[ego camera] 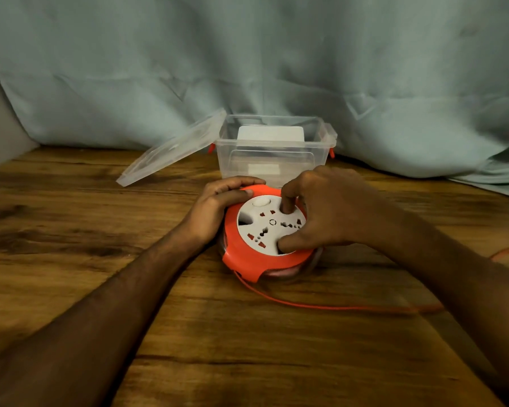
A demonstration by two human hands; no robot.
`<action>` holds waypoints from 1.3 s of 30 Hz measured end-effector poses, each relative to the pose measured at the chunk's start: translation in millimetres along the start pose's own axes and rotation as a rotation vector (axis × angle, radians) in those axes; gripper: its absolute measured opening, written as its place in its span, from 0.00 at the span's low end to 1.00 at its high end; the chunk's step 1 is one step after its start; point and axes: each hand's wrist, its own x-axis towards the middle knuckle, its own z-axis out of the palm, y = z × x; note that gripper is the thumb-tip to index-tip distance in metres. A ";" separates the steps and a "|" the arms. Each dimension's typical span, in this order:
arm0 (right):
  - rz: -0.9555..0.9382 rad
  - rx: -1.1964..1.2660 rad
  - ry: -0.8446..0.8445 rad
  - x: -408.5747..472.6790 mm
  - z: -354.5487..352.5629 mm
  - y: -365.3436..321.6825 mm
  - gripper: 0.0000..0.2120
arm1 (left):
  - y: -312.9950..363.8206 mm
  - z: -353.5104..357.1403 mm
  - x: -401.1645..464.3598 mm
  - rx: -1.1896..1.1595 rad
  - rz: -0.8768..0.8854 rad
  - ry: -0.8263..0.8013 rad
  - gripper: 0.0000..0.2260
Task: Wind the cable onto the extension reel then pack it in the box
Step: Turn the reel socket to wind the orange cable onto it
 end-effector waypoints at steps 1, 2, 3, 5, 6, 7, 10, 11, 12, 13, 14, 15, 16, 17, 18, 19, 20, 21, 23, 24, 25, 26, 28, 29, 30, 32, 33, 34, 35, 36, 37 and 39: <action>0.013 0.006 0.014 -0.2 1.5 -2.0 0.28 | 0.1 0.2 -0.1 0.000 0.001 -0.006 0.20; 0.028 0.014 0.035 -0.6 2.7 -4.5 0.28 | 0.3 0.6 -0.2 -0.003 0.002 -0.011 0.20; 0.052 0.027 0.049 -0.9 3.8 -7.7 0.28 | 0.4 0.9 -0.1 -0.011 0.003 -0.013 0.20; 0.115 0.059 0.055 -2.1 4.7 -16.2 0.29 | 0.2 2.1 0.4 -0.023 0.003 -0.008 0.20; 0.143 0.069 0.054 -2.6 5.3 -21.1 0.29 | -0.4 2.1 0.6 -0.022 0.002 -0.004 0.21; 0.165 0.074 0.061 -3.7 5.7 -25.9 0.29 | -0.9 2.0 0.9 -0.018 0.002 0.001 0.21; 0.216 0.072 0.126 -6.5 12.4 -37.1 0.28 | -3.6 0.8 1.8 -0.008 -0.007 0.002 0.22; 0.232 0.090 0.152 -7.7 15.2 -39.5 0.26 | -4.4 0.6 1.6 0.000 -0.008 -0.001 0.22; 0.246 0.114 0.167 -9.0 17.1 -41.3 0.26 | -4.4 1.2 1.4 0.008 -0.010 -0.005 0.21; 0.252 0.128 0.173 -9.7 19.0 -42.5 0.26 | -4.3 1.2 1.1 0.018 -0.010 -0.009 0.20; 0.248 0.126 0.168 -10.2 19.5 -43.1 0.28 | -4.3 1.0 0.5 0.029 -0.007 -0.011 0.19; 0.240 0.123 0.154 -10.8 18.1 -43.4 0.29 | -3.9 0.9 0.2 0.040 -0.004 -0.012 0.16; 0.228 0.120 0.131 -10.5 16.3 -42.7 0.28 | -3.4 0.3 -0.2 0.050 -0.006 -0.009 0.15; 0.217 0.130 0.114 -10.1 13.6 -41.9 0.25 | -3.1 -0.6 -0.3 0.058 -0.007 -0.008 0.15; 0.209 0.139 0.102 -9.2 11.2 -40.4 0.24 | -2.6 -1.8 -0.4 0.059 -0.007 -0.008 0.15; 0.201 0.156 0.107 -8.8 8.8 -38.9 0.25 | -2.0 -2.5 -0.6 0.054 -0.007 -0.009 0.14; 0.199 0.165 0.109 -7.2 8.6 -36.8 0.24 | -1.2 -2.8 -1.0 0.040 -0.008 -0.015 0.14; 0.187 0.179 0.113 -5.9 8.6 -35.1 0.23 | -1.0 -2.7 -1.5 0.023 -0.008 -0.025 0.14; 0.161 0.205 0.082 -4.3 8.4 -33.7 0.24 | -1.8 -2.9 -1.4 -0.004 -0.008 -0.028 0.15; 0.145 0.204 0.067 -3.8 7.6 -32.4 0.22 | -2.6 -2.7 -0.9 -0.012 -0.009 -0.022 0.15; 0.129 0.199 0.063 -2.9 6.3 -30.3 0.20 | -3.5 -3.2 -0.5 -0.014 -0.008 -0.018 0.14; 0.120 0.190 0.056 -2.3 4.5 -26.6 0.19 | -4.3 -3.6 -0.2 -0.013 -0.004 -0.024 0.14; 0.105 0.191 0.004 -1.6 -1.1 -17.5 0.19 | -5.4 -3.9 0.4 0.001 -0.001 -0.032 0.16; 0.088 0.186 -0.037 -2.3 -5.2 -12.9 0.19 | -5.1 -3.3 0.3 0.009 0.000 -0.028 0.15; 0.061 0.173 -0.092 -2.7 -8.6 -8.5 0.22 | -4.8 -3.4 0.2 0.011 0.002 -0.022 0.15; 0.002 0.146 -0.194 -5.2 -13.7 -2.0 0.27 | -4.2 -2.6 0.2 0.013 0.012 -0.018 0.15; -0.014 0.130 -0.206 -6.0 -13.8 0.7 0.29 | -4.1 -2.2 0.3 0.019 0.013 -0.016 0.15; -0.022 0.110 -0.190 -6.4 -12.8 2.8 0.30 | -4.1 -2.0 0.5 0.025 0.014 -0.019 0.14; -0.029 0.091 -0.161 -6.7 -11.3 4.1 0.30 | -4.3 -2.0 0.5 0.032 0.014 -0.020 0.14; -0.036 0.068 -0.131 -6.1 -9.6 5.2 0.30 | -3.5 -1.5 0.1 0.035 0.013 -0.018 0.14; -0.044 0.045 -0.106 -5.7 -8.9 6.0 0.31 | -3.1 -0.8 0.0 0.035 0.014 -0.017 0.14; -0.047 0.011 -0.076 -4.1 -8.8 7.0 0.31 | -3.0 -0.6 -0.6 0.037 0.028 -0.019 0.14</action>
